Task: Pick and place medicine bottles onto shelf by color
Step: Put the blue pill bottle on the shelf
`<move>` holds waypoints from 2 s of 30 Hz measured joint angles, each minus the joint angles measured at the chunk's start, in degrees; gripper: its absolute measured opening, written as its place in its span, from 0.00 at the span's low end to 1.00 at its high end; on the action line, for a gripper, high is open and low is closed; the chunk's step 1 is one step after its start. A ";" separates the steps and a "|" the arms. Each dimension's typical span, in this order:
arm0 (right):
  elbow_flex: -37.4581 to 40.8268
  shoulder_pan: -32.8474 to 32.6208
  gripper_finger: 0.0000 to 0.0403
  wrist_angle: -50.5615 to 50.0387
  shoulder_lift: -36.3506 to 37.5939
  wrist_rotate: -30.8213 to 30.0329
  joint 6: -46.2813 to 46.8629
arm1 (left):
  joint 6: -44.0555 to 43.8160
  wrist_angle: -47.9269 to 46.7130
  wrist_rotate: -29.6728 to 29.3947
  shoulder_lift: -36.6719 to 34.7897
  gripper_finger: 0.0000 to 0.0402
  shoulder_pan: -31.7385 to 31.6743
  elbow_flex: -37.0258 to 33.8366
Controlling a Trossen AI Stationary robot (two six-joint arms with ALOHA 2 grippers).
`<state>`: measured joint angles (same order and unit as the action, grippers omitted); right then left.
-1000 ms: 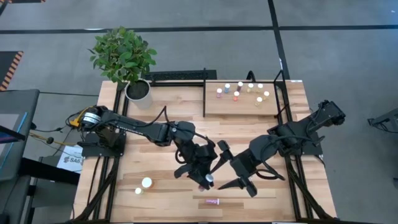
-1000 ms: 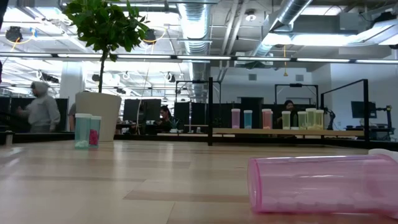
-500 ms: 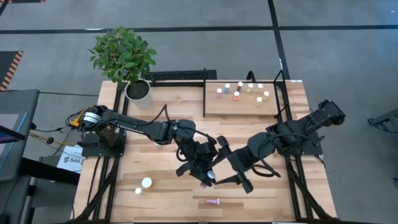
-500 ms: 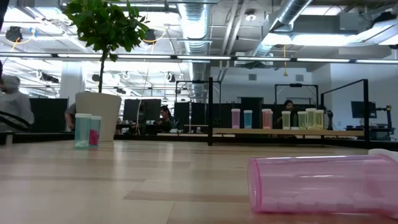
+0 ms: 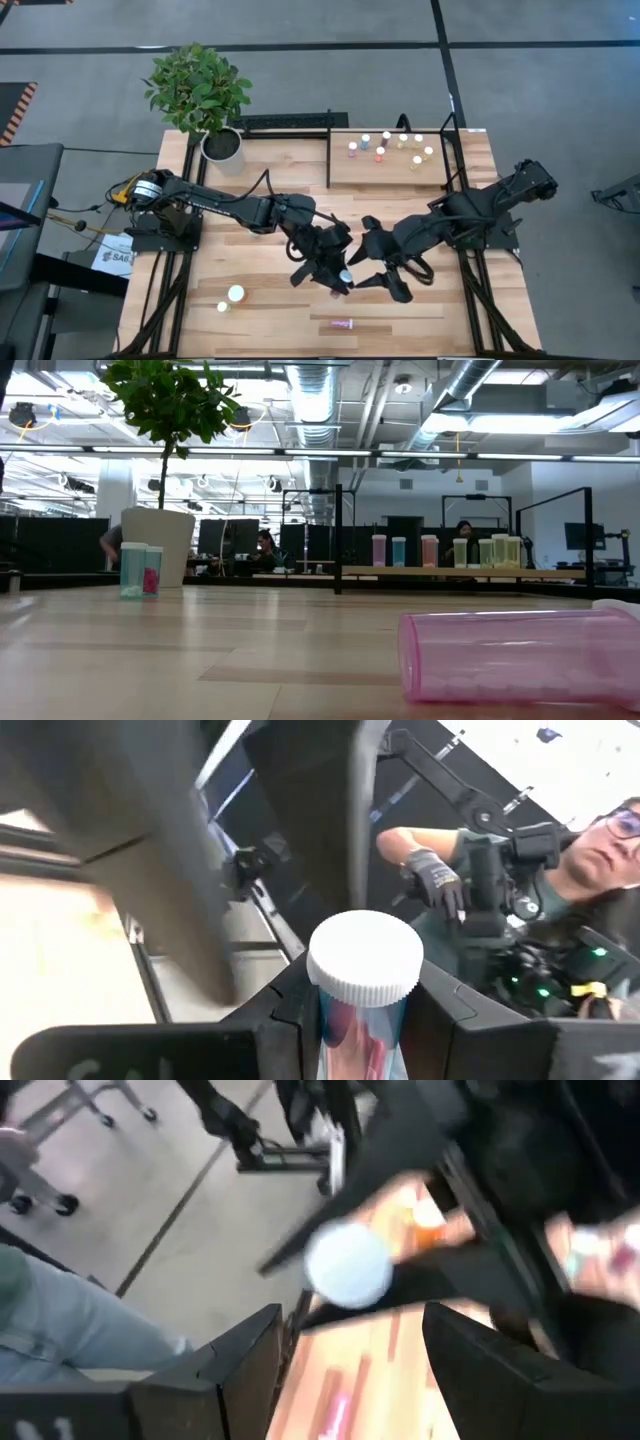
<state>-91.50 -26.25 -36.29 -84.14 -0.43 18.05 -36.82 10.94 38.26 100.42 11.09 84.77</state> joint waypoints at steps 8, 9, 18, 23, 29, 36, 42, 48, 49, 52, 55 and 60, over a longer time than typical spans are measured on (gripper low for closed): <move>0.02 0.44 0.66 -10.24 -0.02 0.15 11.45 | 4.92 -1.32 -6.56 0.00 0.21 -0.44 0.00; 0.02 0.21 0.66 -11.25 -0.02 0.17 12.48 | 5.91 -1.23 -7.82 0.00 0.21 -0.52 0.00; -0.08 -1.87 0.66 -13.61 3.30 -2.69 17.54 | 14.22 3.64 -23.10 -1.07 0.21 -1.73 0.03; 0.00 -2.11 0.66 -13.65 5.64 -13.45 18.15 | 17.25 11.47 -29.87 -1.60 0.21 -1.68 0.04; 0.00 -2.11 0.66 -10.65 5.68 -14.58 16.60 | 19.28 15.85 -31.71 -1.60 0.21 -1.23 0.04; 0.00 -1.43 0.66 -7.94 5.68 -15.30 15.92 | 19.40 13.18 -34.57 -1.57 0.21 0.18 0.04; 0.00 -0.93 0.64 -7.16 5.66 -15.40 14.91 | 22.17 13.66 -37.83 -1.57 0.21 1.38 0.04; 0.00 -0.49 0.51 -6.29 5.66 -15.39 14.89 | 22.94 14.03 -39.04 -1.57 0.21 1.84 0.04; 0.00 -0.46 0.48 -6.32 5.66 -15.39 14.88 | 22.96 14.07 -39.04 -1.57 0.21 1.82 0.04; 0.00 -0.32 0.38 -6.33 5.64 -15.30 14.88 | 23.00 14.05 -39.12 -1.57 0.21 1.81 0.04; 0.00 -0.32 0.28 -6.36 5.64 -15.26 14.81 | 23.02 13.94 -39.23 -1.57 0.21 1.79 0.04; 0.00 -0.32 0.22 -5.74 5.64 -15.25 14.68 | 22.64 14.00 -39.22 -1.57 0.21 1.79 0.04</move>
<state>-91.50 -26.57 -42.03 -78.50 -15.68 32.72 -14.18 24.94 -0.96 98.85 12.88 84.82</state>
